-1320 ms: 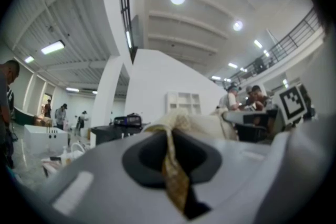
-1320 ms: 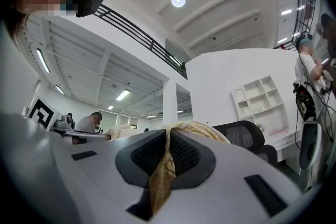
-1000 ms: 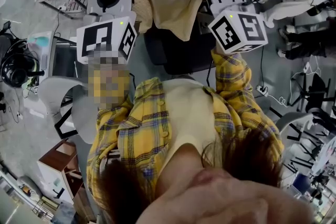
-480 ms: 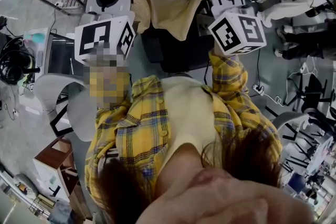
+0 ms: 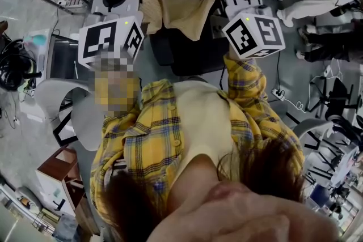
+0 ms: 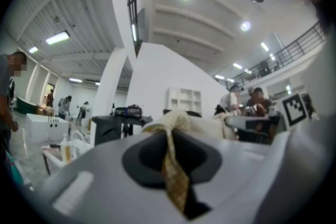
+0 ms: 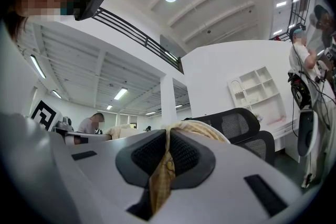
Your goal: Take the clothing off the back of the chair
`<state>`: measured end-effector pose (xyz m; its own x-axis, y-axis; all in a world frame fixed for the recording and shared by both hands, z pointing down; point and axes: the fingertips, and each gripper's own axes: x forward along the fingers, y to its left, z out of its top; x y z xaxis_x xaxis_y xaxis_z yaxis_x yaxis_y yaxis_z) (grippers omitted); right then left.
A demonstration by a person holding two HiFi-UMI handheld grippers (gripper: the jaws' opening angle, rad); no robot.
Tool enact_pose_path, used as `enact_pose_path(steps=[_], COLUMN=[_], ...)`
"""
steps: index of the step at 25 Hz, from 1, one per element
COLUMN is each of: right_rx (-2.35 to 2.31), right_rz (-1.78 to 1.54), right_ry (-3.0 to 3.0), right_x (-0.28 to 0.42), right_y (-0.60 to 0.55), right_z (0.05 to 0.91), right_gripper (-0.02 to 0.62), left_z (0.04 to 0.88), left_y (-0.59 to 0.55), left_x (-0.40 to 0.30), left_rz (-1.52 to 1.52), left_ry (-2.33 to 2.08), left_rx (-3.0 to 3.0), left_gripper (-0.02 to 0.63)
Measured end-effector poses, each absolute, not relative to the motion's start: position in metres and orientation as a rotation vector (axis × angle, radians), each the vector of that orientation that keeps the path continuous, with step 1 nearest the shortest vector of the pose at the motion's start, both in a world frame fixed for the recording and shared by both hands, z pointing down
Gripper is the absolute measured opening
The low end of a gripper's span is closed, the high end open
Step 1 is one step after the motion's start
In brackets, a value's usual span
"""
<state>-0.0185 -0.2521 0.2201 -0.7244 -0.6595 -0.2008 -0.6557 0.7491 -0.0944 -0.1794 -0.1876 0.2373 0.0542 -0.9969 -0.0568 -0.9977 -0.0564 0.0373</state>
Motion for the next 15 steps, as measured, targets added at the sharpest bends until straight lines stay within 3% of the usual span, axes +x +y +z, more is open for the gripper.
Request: enact_pose_path(steps=[15], right_rx=[-1.033], right_rz=[-0.008], right_ry=[2.726], right_x=[-0.0128], right_y=[-0.2538], right_z=[0.2156], right_gripper=[0.031], left_z=[0.2377], left_y=[-0.1906], left_x=[-0.1713], left_rz=[0.129], left_ry=[2.130], left_rx=[-2.319], left_gripper=[0.032])
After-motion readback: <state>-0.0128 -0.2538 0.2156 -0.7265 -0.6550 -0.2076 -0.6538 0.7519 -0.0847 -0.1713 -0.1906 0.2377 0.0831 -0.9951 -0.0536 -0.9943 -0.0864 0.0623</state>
